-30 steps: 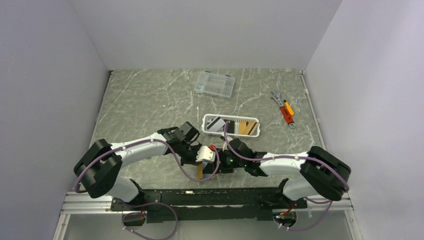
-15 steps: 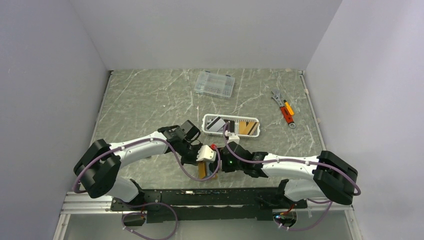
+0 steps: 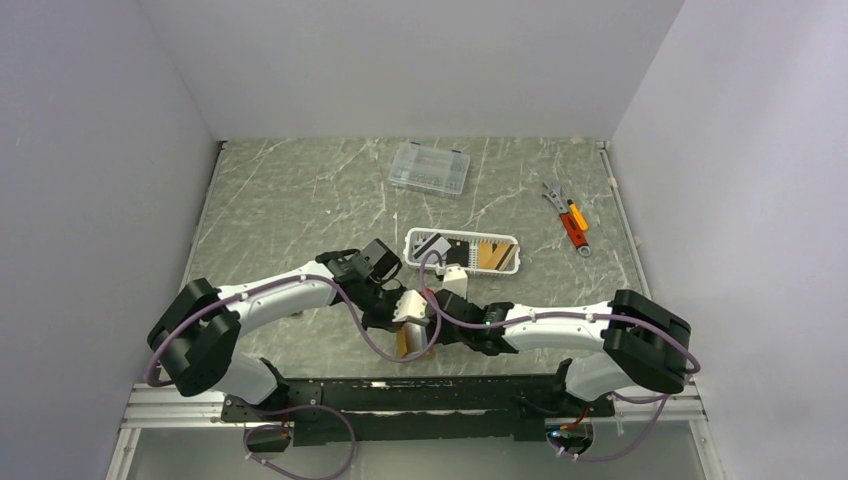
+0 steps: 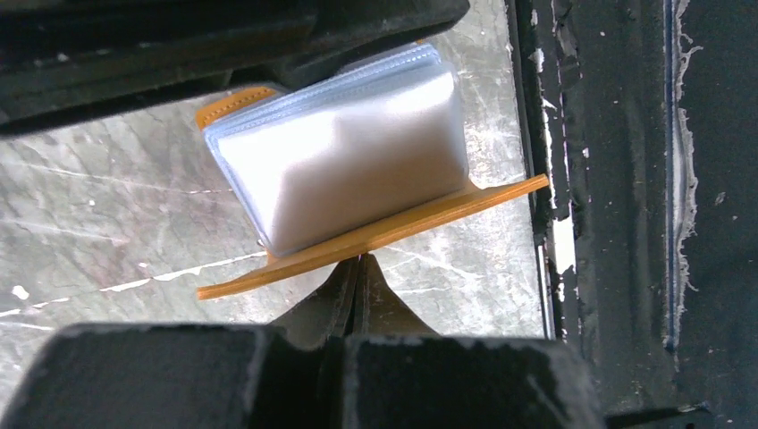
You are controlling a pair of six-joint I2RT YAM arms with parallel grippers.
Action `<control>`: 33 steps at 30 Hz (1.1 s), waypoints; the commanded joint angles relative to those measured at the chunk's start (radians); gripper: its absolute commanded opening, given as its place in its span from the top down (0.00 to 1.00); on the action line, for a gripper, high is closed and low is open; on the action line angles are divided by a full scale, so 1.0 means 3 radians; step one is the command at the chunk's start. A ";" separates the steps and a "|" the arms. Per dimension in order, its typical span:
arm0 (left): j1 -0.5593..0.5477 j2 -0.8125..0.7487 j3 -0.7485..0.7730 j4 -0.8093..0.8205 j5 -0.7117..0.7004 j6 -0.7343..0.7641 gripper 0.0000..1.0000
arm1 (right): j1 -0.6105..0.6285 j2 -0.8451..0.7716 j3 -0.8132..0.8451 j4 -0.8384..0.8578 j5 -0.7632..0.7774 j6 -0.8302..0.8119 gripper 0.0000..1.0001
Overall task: Put the credit cards into the card holder
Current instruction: Place the card holder at the center of the board.
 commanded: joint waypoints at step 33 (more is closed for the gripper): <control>-0.0627 0.0703 0.0446 0.0138 -0.0516 0.0088 1.00 | -0.0344 -0.0952 -0.0839 0.0399 0.0005 0.0595 0.57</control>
